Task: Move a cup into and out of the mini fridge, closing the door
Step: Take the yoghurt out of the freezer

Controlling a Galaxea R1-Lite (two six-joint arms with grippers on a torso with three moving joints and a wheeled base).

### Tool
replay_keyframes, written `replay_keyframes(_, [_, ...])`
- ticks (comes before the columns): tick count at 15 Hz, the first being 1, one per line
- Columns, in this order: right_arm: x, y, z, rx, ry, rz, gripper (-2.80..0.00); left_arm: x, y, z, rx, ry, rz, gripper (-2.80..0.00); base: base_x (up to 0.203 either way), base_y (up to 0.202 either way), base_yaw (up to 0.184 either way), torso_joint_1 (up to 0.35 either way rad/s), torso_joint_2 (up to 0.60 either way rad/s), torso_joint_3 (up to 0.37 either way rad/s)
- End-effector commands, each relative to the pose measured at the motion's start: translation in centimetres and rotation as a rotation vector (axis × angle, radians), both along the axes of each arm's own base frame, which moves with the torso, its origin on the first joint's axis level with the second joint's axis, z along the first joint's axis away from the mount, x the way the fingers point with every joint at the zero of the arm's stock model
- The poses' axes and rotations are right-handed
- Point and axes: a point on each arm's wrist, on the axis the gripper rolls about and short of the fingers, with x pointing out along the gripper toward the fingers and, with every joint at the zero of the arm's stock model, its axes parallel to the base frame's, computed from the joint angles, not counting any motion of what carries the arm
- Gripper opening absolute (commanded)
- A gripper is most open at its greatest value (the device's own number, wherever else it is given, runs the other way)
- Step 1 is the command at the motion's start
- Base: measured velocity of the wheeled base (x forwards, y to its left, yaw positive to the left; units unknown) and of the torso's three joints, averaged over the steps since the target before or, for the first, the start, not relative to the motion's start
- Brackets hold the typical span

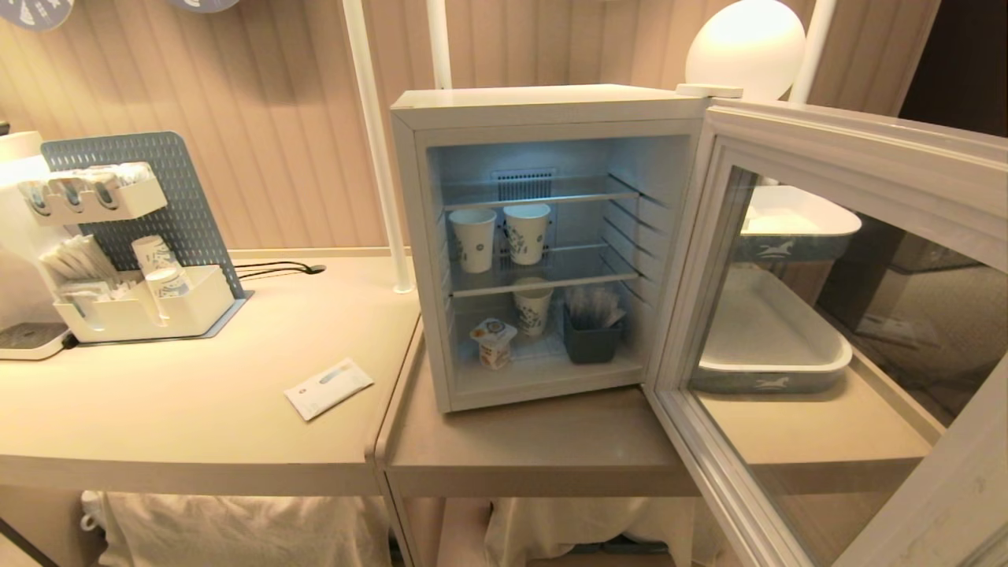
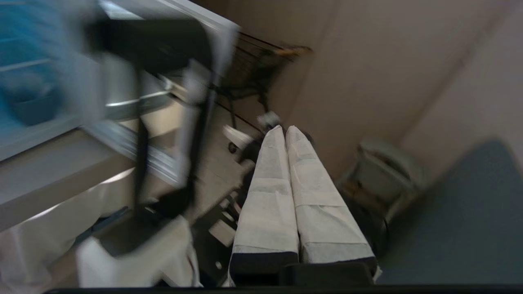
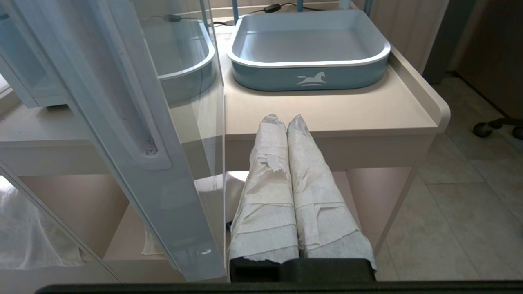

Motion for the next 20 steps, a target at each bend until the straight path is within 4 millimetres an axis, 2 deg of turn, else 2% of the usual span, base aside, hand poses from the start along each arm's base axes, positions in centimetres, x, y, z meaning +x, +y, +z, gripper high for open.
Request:
replay_keyframes(1, [0.0,0.0,0.0,0.0,0.0,0.001,-2.8,-8.3,-1.6,-4.8,0.086,-0.135,-0.103,-2.8,0.0,0.0,0.0,0.0,0.0,0.0])
replay_keyframes(3, [0.0,0.0,0.0,0.0,0.002,0.001,-2.8,-12.9,-1.6,-5.5,0.073,-0.12,-0.169,-2.8,0.0,0.0,0.0,0.0,0.0,0.0])
replay_keyframes(4, [0.0,0.0,0.0,0.0,0.002,0.001,-2.8,-15.3,-0.3,-6.0,0.061,-0.106,-0.229,-2.8,0.0,0.0,0.0,0.0,0.0,0.0])
replay_keyframes(5, [0.0,0.0,0.0,0.0,0.002,0.001,-2.8,-16.2,0.2,-6.2,0.059,-0.103,-0.252,-2.8,0.0,0.0,0.0,0.0,0.0,0.0])
replay_keyframes(6, [0.0,0.0,0.0,0.0,0.002,0.001,-2.8,-16.3,1.0,-6.4,0.039,-0.065,-0.273,-2.8,0.0,0.0,0.0,0.0,0.0,0.0])
replay_keyframes(9, [0.0,0.0,0.0,0.0,0.002,0.001,-2.8,-17.0,5.8,-6.4,-0.011,0.047,-0.406,-2.8,0.0,0.0,0.0,0.0,0.0,0.0])
replay_keyframes(11, [0.0,0.0,0.0,0.0,0.002,-0.001,-2.8,-16.8,6.0,-6.4,-0.058,0.165,-0.413,-2.8,0.0,0.0,0.0,0.0,0.0,0.0])
replay_keyframes(13, [0.0,0.0,0.0,0.0,0.002,-0.001,-2.8,-16.9,6.6,-6.4,-0.067,0.19,-0.431,-2.8,0.0,0.0,0.0,0.0,0.0,0.0])
replay_keyframes(15, [0.0,0.0,0.0,0.0,0.002,0.001,-2.8,-17.9,9.7,-6.3,-0.035,0.126,-0.518,-2.8,0.0,0.0,0.0,0.0,0.0,0.0])
replay_keyframes(18, [0.0,0.0,0.0,0.0,0.002,0.001,-2.8,-16.9,11.3,-8.4,-0.05,0.181,-0.56,-2.8,0.0,0.0,0.0,0.0,0.0,0.0])
replay_keyframes(20, [0.0,0.0,0.0,0.0,0.002,0.001,-2.8,-16.7,11.8,-11.2,-0.049,0.183,-0.574,-2.8,0.0,0.0,0.0,0.0,0.0,0.0])
